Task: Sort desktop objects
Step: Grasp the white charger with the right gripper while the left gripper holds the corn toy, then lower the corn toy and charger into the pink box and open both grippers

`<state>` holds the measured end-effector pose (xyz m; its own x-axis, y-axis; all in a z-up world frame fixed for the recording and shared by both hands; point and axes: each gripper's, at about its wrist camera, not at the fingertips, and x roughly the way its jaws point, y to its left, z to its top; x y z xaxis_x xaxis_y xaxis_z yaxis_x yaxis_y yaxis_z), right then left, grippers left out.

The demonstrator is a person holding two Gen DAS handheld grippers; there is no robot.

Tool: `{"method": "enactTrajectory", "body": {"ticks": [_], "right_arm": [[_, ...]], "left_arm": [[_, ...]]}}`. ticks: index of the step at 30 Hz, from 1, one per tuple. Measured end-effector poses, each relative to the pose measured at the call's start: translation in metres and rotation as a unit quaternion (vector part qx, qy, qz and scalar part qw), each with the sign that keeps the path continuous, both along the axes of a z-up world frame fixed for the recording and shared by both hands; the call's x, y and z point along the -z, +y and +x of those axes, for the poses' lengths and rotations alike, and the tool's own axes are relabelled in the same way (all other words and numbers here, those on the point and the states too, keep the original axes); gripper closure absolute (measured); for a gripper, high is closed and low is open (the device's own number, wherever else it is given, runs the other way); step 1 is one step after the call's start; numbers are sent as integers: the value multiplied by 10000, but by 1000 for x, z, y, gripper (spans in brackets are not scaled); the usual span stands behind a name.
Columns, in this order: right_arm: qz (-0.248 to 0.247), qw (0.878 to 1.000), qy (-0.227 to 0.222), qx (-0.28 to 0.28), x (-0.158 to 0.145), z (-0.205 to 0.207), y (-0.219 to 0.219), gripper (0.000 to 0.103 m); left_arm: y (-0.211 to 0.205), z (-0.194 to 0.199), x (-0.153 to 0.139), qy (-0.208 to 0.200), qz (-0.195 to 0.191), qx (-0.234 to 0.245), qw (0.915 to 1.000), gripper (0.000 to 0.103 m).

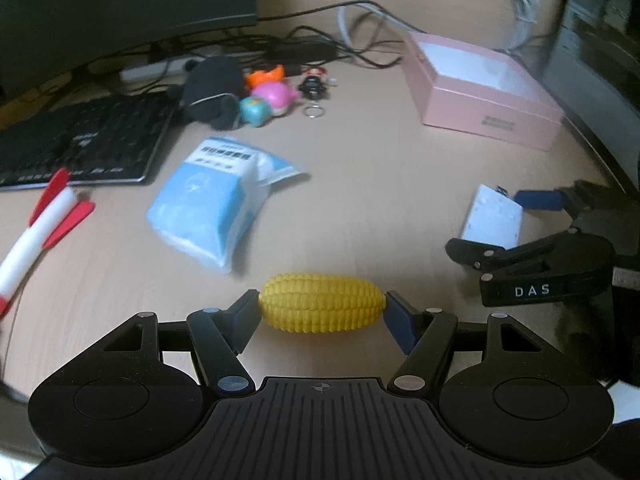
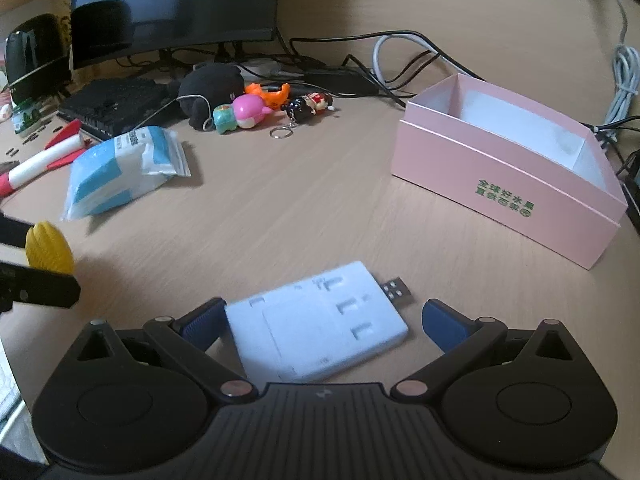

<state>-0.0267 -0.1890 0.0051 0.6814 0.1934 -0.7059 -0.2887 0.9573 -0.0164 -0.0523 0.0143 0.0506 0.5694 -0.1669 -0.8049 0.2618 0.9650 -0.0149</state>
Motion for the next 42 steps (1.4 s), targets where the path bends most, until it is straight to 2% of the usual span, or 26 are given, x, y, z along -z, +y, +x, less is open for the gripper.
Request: {"method": "enactTrajectory", "body": {"ticks": [5, 8, 10, 15, 18, 22, 27, 30, 33, 35, 36, 37, 39, 42], "right_arm": [[-168, 9993, -205, -279, 0, 2, -2, 0], [-183, 9984, -105, -520, -2, 12, -2, 0], [-113, 9981, 17, -600, -5, 12, -2, 8], [22, 9998, 143, -100, -11, -3, -5, 8], [183, 9995, 156, 211, -26, -19, -10, 8], [6, 9986, -172, 497, -56, -46, -18, 8], [-75, 9913, -730, 1097, -105, -60, -52, 8], [163, 9840, -1039, 1439, -146, -42, -80, 8], [472, 9758, -1320, 1676, -182, 0, -101, 8], [572, 9687, -1584, 1823, -203, 36, -110, 8], [663, 9647, -1676, 1920, -210, 55, -114, 6], [760, 9633, -1657, 1969, -219, 79, -120, 3], [833, 9603, -1630, 2107, -231, 103, -130, 3], [932, 9568, -1831, 2058, -234, 104, -139, 0]], "left_arm": [[-4, 1, 3, 36, -39, 311, 9995, 31], [-7, 1, 4, 19, -15, 472, 9989, 31], [-8, 2, 4, 29, -23, 548, 9985, 31], [-12, 9, 5, 34, -120, 772, 9969, 31], [-20, 14, 2, -17, -258, 1025, 9944, 31], [-40, 22, -6, -120, -384, 1513, 9877, 31], [-72, 51, -34, -641, -642, 2002, 9755, 31], [-101, 78, -59, -1299, -714, 2193, 9643, 31], [-132, 112, -84, -1882, -713, 2231, 9538, 30], [-155, 138, -96, -2209, -672, 2111, 9498, 24], [-165, 152, -100, -2260, -569, 2005, 9516, 12], [-171, 163, -102, -2245, -529, 1910, 9541, 9], [-169, 176, -103, -2104, -583, 1735, 9603, 9], [-146, 170, -88, -1898, -651, 1485, 9684, 7]]}}
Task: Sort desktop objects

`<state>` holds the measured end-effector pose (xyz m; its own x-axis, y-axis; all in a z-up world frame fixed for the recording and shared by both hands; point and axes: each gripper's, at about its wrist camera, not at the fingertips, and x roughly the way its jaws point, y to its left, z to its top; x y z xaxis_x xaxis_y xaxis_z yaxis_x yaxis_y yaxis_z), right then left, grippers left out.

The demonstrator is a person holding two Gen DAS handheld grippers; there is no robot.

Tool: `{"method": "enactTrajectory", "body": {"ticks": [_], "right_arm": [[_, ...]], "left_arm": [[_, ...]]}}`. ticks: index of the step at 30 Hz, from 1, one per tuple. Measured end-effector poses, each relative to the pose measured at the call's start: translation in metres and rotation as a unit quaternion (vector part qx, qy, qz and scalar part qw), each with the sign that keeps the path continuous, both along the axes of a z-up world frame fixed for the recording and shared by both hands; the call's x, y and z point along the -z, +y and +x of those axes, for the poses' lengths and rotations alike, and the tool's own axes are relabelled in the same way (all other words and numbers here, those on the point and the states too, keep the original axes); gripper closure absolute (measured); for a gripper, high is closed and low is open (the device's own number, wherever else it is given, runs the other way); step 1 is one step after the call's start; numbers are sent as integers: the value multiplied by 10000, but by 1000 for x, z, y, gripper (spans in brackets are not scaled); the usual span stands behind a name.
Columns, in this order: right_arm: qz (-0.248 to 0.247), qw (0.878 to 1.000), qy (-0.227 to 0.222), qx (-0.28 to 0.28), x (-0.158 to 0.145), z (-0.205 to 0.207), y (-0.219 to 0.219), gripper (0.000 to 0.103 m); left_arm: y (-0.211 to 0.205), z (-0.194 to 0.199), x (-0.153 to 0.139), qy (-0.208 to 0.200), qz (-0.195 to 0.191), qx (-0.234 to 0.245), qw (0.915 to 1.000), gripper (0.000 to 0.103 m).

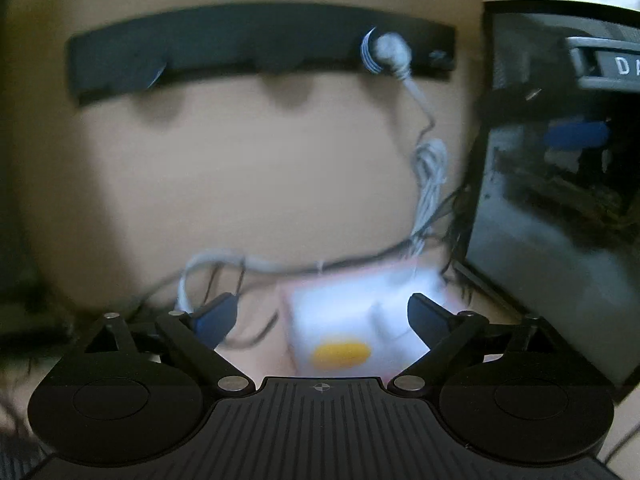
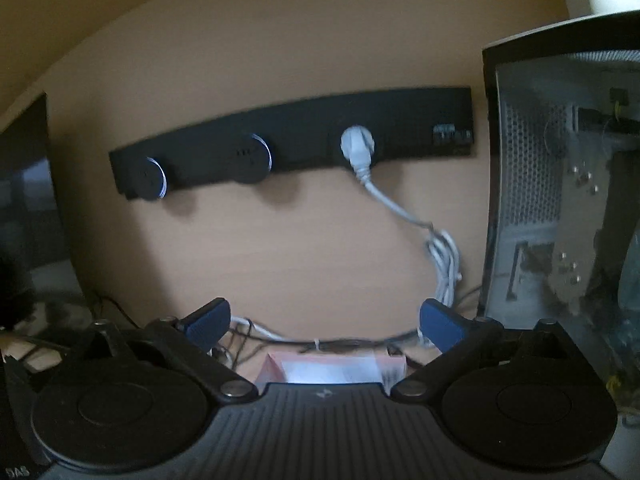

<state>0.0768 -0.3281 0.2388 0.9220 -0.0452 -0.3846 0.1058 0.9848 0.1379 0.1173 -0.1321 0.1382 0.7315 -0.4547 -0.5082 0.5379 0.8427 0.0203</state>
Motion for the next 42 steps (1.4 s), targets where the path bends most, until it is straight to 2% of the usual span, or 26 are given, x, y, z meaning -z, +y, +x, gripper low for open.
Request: {"method": "enactTrajectory", "body": {"ticks": [4, 8, 12, 15, 20, 25, 27, 30, 33, 37, 38, 39, 40, 41, 42], "right_arm": [[-38, 10000, 17, 81, 30, -15, -2, 0], [128, 9980, 563, -239, 76, -29, 12, 0], [-280, 9894, 1196, -781, 123, -34, 49, 0], [-484, 9813, 1408, -1222, 142, -33, 78, 0], [-569, 9723, 1382, -1799, 153, -22, 124, 0], [-758, 9620, 1306, -2277, 169, 2, 177, 3], [-954, 9566, 1247, -2456, 175, 13, 202, 11], [-1374, 9433, 1126, -2804, 184, 33, 241, 12], [-1724, 9304, 1125, -3034, 196, 51, 274, 12], [-1705, 9238, 1464, -3100, 214, 79, 299, 12], [-1708, 9242, 1528, -3055, 217, 84, 303, 13], [-1667, 9233, 1599, -3070, 220, 88, 306, 19], [-1580, 9223, 1676, -3102, 221, 90, 306, 35], [-1516, 9213, 1789, -3101, 222, 91, 306, 43], [-1474, 9222, 1838, -3068, 221, 89, 304, 43]], "left_arm": [[35, -28, 43, 599, 235, -513, 9966, 7], [77, -68, 73, 952, 309, -995, 9900, 7], [113, -91, 76, 1131, 239, -1438, 9828, 6], [136, -95, 79, 1246, 320, -1720, 9767, 5], [169, -110, 65, 1197, 331, -2344, 9642, 5], [216, -134, 59, 1216, 365, -3156, 9404, 5], [235, -148, 58, 1263, 327, -3443, 9298, 4], [258, -169, 57, 1337, 196, -3737, 9177, 4], [272, -185, 57, 1384, 95, -3897, 9104, 3], [279, -198, 60, 1476, -63, -4000, 9045, 3], [280, -199, 61, 1501, -83, -4006, 9038, 3], [279, -201, 62, 1519, -94, -3999, 9038, 3], [279, -200, 63, 1537, -104, -3980, 9044, 3], [278, -199, 63, 1553, -116, -3952, 9053, 3], [277, -197, 65, 1570, -125, -3907, 9069, 3]]}}
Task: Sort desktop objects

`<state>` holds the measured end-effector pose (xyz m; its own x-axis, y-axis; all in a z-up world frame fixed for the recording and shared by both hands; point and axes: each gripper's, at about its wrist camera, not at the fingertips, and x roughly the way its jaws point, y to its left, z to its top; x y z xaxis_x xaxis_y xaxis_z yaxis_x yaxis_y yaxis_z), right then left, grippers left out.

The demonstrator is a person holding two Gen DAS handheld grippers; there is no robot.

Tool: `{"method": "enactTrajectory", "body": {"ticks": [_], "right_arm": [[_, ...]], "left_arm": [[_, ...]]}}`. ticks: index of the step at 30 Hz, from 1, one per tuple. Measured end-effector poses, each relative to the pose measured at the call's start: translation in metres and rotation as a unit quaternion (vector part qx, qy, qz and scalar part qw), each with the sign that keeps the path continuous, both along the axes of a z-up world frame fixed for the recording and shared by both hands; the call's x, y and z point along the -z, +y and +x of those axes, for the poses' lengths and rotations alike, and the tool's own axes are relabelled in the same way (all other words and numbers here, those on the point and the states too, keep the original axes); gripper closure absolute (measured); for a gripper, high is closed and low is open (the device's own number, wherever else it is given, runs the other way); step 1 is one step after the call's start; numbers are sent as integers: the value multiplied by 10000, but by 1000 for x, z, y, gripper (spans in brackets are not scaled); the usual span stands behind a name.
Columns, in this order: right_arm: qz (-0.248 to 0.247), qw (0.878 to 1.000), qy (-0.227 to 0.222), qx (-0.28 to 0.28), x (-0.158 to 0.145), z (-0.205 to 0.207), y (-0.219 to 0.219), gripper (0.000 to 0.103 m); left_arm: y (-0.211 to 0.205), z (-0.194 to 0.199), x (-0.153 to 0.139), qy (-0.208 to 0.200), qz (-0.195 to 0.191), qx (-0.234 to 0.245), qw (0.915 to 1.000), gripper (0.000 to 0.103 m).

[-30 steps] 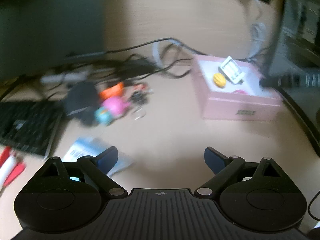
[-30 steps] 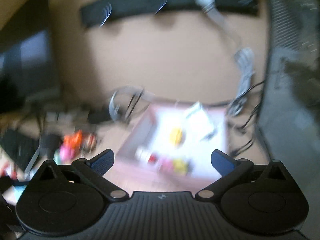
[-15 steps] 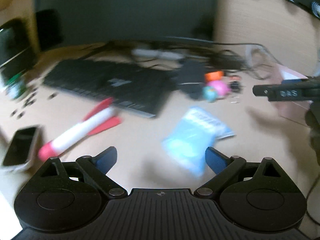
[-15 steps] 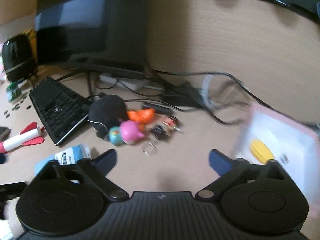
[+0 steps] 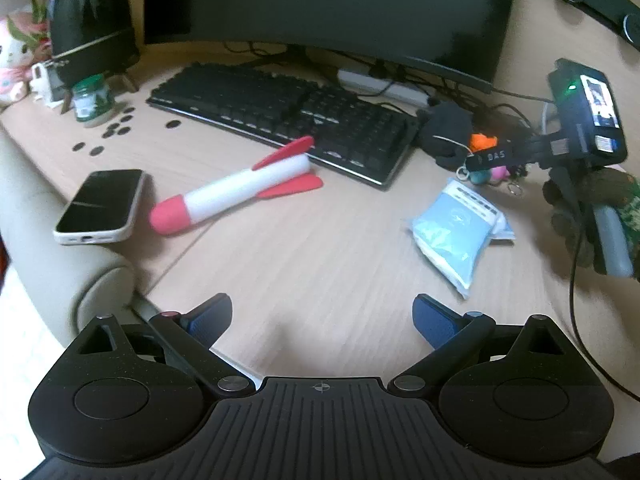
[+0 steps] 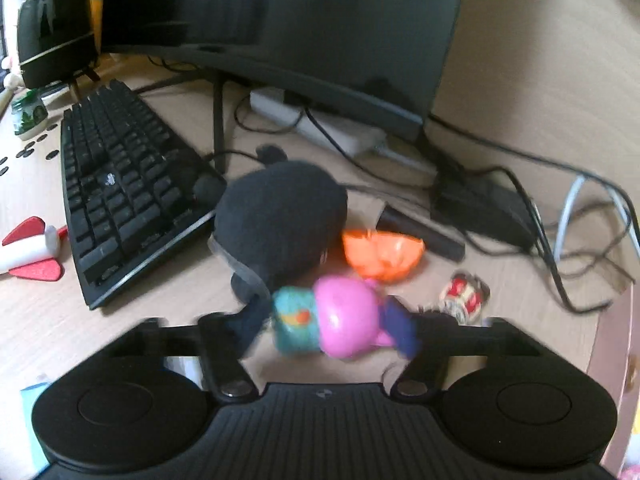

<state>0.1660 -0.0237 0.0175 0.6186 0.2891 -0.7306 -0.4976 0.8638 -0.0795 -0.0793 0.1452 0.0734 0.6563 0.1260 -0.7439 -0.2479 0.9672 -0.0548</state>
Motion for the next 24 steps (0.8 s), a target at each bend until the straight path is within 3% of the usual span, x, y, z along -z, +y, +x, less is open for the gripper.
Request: {"method": "enactTrajectory", "body": {"ticks": [6, 12, 14, 19, 24], "right_arm": [[275, 9995, 136, -13, -10, -55, -34, 44], [464, 9983, 336, 135, -17, -121, -86, 44], [389, 9986, 297, 195, -19, -134, -96, 36], [625, 9969, -48, 478, -46, -134, -115, 28], [1066, 9907, -183, 823, -72, -77, -102, 25]], "left_arm": [[-19, 22, 6, 24, -89, 541, 9985, 3], [-55, 50, 7, -79, 17, 1325, 9911, 3], [-64, 57, 6, -120, 38, 1492, 9887, 3], [-77, 69, 3, -170, 97, 1561, 9876, 3], [-69, 64, 0, -208, 23, 1502, 9884, 3]]}}
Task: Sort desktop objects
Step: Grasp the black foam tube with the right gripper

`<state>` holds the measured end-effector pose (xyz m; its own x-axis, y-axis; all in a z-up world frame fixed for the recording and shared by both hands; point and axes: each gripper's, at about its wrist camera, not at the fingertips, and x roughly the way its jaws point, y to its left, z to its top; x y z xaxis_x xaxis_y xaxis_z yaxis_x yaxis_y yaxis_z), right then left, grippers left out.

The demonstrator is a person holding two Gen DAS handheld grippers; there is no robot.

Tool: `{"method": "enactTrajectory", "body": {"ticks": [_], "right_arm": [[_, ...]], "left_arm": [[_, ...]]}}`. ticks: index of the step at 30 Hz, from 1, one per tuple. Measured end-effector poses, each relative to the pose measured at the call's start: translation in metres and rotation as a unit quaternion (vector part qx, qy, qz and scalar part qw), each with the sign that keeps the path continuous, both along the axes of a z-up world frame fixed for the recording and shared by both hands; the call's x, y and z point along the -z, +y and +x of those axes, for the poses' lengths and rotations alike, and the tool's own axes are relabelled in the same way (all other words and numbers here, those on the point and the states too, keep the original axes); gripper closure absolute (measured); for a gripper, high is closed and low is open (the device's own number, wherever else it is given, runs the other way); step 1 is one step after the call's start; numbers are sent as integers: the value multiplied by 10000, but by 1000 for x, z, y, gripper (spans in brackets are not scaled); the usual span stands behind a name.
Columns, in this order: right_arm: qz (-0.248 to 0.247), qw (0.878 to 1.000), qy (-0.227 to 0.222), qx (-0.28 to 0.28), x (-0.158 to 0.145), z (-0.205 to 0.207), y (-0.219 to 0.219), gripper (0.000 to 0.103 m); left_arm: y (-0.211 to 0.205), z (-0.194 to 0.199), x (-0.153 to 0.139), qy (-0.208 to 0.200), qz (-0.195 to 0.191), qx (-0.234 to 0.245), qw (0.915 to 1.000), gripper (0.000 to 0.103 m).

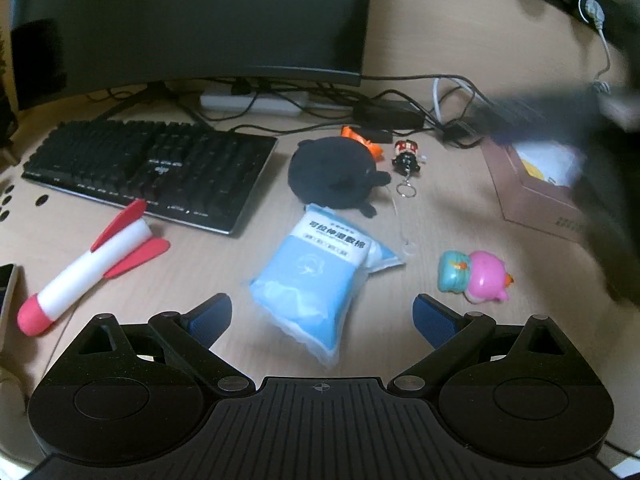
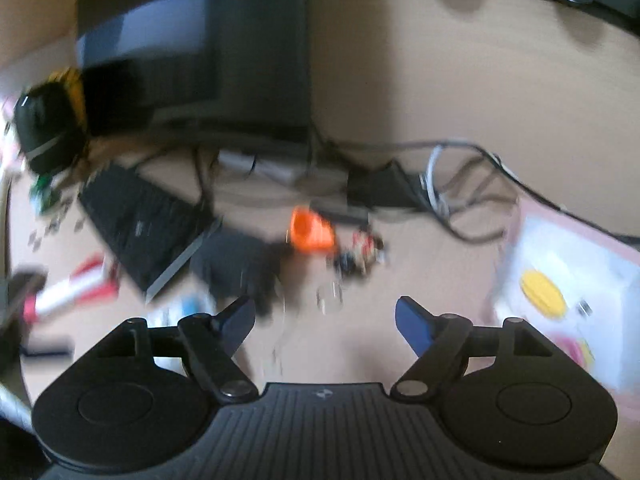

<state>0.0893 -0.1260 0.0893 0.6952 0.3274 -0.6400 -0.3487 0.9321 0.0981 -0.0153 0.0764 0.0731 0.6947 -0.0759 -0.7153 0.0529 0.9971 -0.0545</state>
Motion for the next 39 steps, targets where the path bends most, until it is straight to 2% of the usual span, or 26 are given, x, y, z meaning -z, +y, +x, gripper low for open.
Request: {"method": "enactTrajectory", "body": {"ticks": [2, 4, 6, 9, 13, 18, 20, 22, 29, 32, 36, 39], "right_arm": [[59, 9998, 30, 193, 1, 36, 15, 25], [66, 9986, 233, 469, 9, 77, 32, 18], [-33, 9974, 374, 614, 21, 114, 49, 17], [-223, 9963, 486, 672, 38, 148, 68, 14], [-525, 9939, 374, 895, 56, 168, 85, 5], [-750, 9917, 484, 924, 77, 185, 95, 5], [-747, 9915, 593, 885, 82, 190, 95, 8], [-766, 9910, 768, 778, 86, 194, 94, 26], [-736, 9932, 837, 327, 83, 160, 83, 28], [-544, 9972, 467, 210, 59, 125, 69, 28], [-253, 9993, -232, 142, 13, 69, 40, 27], [-98, 9995, -280, 65, -8, 30, 15, 27]], "left_arm": [[7, -4, -5, -61, -26, -40, 10000, 3], [18, -8, -10, -143, -46, -145, 9998, 3], [31, -11, -13, -194, -56, -307, 9993, 3], [54, -17, -12, -145, -162, -685, 9974, 3], [75, -22, -5, -26, -260, -1047, 9942, 3], [84, -26, 2, 107, -303, -1239, 9918, 3], [84, -27, 3, 144, -298, -1250, 9916, 3], [83, -28, 4, 164, -296, -1255, 9915, 3], [71, -24, 2, 98, -299, -1106, 9934, 3], [59, -22, -1, 44, -302, -905, 9954, 3], [37, -22, -2, -8, -281, -576, 9979, 3], [22, -23, 0, 2, -217, -379, 9990, 3]]}}
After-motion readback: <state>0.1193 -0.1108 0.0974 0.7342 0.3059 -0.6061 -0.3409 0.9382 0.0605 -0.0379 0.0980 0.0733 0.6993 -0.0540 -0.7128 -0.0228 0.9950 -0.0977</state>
